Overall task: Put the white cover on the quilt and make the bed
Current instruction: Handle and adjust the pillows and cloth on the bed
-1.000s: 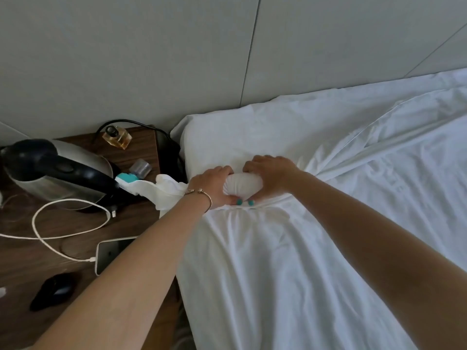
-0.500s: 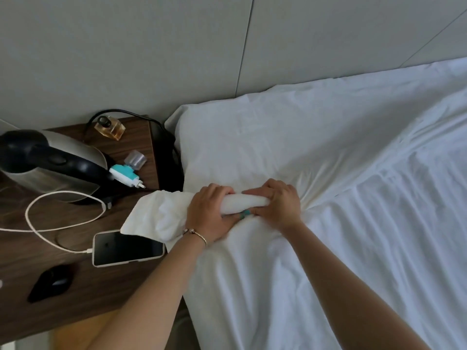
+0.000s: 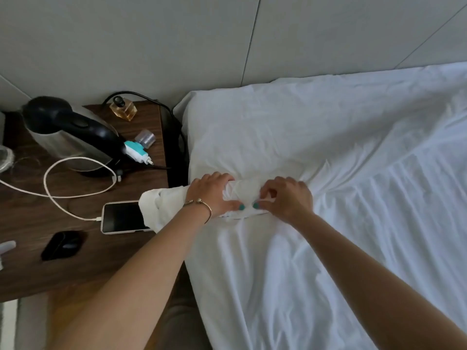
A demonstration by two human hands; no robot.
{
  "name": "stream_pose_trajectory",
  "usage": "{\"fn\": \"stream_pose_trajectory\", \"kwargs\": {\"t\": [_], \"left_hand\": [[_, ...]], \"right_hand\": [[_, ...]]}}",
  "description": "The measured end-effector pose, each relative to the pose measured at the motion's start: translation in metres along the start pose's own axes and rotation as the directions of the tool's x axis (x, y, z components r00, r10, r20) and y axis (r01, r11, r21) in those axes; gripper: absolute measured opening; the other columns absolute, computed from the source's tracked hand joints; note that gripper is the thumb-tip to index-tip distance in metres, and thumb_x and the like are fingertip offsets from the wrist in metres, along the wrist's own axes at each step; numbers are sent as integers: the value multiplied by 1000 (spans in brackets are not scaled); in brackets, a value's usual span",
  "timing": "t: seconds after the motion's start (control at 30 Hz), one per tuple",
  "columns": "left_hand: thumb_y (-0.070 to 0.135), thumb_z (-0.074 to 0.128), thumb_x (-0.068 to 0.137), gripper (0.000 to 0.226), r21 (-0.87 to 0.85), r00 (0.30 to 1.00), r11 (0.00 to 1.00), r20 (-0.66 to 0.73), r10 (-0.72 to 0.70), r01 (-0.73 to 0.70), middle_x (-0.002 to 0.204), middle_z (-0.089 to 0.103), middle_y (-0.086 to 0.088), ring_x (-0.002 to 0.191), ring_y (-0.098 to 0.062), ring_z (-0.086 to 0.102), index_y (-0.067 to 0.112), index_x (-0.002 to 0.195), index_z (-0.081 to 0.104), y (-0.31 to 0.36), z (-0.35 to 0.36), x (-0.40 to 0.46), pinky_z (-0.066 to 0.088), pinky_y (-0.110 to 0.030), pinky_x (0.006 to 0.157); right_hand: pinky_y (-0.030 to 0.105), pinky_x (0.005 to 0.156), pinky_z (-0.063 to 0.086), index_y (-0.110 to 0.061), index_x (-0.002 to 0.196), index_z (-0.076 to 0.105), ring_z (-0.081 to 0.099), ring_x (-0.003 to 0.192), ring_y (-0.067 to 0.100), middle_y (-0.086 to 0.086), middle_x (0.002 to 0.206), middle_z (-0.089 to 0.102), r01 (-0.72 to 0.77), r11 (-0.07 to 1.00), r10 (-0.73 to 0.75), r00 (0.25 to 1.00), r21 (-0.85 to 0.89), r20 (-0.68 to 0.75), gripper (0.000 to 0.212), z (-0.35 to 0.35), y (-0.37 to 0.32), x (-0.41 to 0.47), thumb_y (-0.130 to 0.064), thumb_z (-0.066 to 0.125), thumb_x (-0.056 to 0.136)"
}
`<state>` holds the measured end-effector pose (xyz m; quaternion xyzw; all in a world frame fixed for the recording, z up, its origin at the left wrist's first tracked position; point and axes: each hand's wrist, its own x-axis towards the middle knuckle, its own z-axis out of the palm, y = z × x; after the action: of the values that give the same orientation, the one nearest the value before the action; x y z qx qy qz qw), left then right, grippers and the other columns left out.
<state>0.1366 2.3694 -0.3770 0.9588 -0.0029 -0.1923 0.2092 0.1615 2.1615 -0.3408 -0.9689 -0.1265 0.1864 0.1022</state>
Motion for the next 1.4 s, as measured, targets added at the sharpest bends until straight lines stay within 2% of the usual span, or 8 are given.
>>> {"fn": "stream_pose_trajectory", "kwargs": {"t": [0.2,0.33,0.63,0.83,1.03,1.13,1.23,1.4], "left_hand": [[67,68,71,64,-55,972,997,-235,34,-48,111,54,7,104,-19,50,27,117,52,3,24,-24,33,-32,83],[64,69,71,61,-50,960,992,-262,99,-116,108,56,5,101,-20,51,24,115,54,-1,28,-23,31,-31,81],[62,72,64,58,-53,920,985,-371,131,-162,92,55,9,83,-18,53,34,111,53,0,55,-53,27,-27,73],[74,32,81,59,-271,989,955,-118,93,-122,97,44,19,99,-11,47,47,131,52,-1,28,-68,28,-23,83],[81,64,61,82,-125,952,989,282,116,-83,118,44,12,117,-14,42,44,131,44,3,-7,-31,35,-29,93],[83,63,59,89,-94,926,991,356,122,-94,129,43,9,123,-17,39,40,133,40,0,10,-28,32,-34,102],[78,63,65,78,-59,973,983,144,179,-172,117,49,8,111,-18,48,34,127,45,-4,39,-51,35,-34,90],[70,76,52,68,-31,952,974,-222,213,-225,83,54,5,75,-22,57,27,102,57,-4,75,-68,38,-33,64]], "right_hand": [[40,104,28,-50,132,44,43,125,17,-13,133,50,230,920,-141,949,-316,281,80,-38,-2,33,-78,68,60],[39,93,34,-48,128,42,50,117,17,-16,122,54,224,926,-79,901,-304,426,79,-30,-5,43,-73,72,59],[31,53,48,-28,99,66,64,65,27,-2,75,62,62,972,-118,963,-227,-241,57,53,13,-33,-55,80,51],[37,73,49,-36,125,56,62,87,22,-5,94,59,50,989,-65,993,-139,-100,84,45,14,-53,-75,74,52],[34,89,38,-51,142,37,50,102,18,-12,97,37,-35,998,40,993,-44,110,90,29,9,-65,-95,13,66],[32,92,37,-57,140,34,48,104,15,-12,98,37,-10,997,24,983,-79,184,72,23,6,-63,-82,21,74],[28,89,39,-60,137,39,49,106,13,-12,101,42,114,990,-76,933,-88,351,54,-3,10,-44,-66,52,85],[35,100,31,-47,131,43,46,120,15,-14,130,49,364,862,-205,888,-354,412,79,-30,23,-3,-78,64,62]]}}
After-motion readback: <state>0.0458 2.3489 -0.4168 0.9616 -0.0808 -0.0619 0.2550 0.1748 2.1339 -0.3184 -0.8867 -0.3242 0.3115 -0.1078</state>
